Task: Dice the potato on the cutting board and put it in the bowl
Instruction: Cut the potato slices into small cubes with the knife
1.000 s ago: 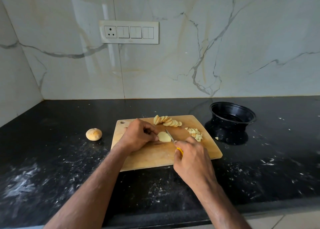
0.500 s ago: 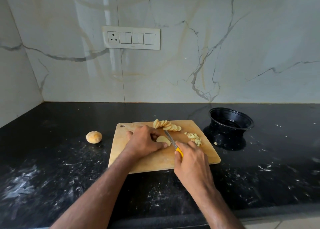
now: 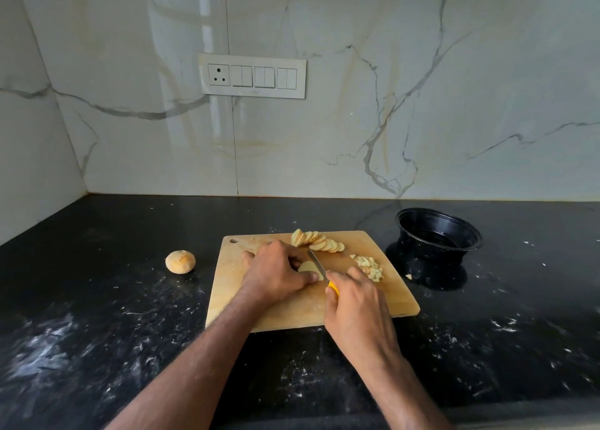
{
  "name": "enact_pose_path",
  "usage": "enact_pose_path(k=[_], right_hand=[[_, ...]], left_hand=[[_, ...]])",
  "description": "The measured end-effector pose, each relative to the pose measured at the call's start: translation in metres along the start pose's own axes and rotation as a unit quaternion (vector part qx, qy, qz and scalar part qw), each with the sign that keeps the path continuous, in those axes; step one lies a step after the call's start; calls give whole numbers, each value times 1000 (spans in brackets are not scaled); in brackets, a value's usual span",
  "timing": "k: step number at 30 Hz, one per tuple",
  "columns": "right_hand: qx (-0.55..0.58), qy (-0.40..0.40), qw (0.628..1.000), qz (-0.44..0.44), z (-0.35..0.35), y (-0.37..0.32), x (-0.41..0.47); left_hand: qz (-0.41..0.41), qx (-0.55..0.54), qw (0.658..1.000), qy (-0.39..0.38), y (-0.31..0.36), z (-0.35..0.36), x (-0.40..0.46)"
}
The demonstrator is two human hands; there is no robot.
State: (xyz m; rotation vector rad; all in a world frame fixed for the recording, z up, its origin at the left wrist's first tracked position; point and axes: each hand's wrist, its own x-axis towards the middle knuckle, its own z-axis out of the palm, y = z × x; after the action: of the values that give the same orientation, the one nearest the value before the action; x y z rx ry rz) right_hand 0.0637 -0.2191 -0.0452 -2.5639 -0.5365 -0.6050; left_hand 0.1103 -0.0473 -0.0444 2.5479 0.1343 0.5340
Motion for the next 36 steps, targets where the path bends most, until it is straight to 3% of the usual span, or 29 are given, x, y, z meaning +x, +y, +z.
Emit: enact_pose_path(k=[11, 20, 29, 36], right_hand=[[-13, -21, 1000, -14, 2, -4, 3], [-6, -20, 1000, -9, 4, -8, 14], [2, -35, 999, 3, 2, -5, -1], [-32, -39, 999, 2, -9, -3, -22]], left_hand=[[-5, -12, 1000, 20, 0, 3, 3], [15, -28, 998, -49, 3, -9, 4], [-53, -31, 998, -31, 10, -6, 2], [-41, -47, 997, -46, 8, -7, 2]])
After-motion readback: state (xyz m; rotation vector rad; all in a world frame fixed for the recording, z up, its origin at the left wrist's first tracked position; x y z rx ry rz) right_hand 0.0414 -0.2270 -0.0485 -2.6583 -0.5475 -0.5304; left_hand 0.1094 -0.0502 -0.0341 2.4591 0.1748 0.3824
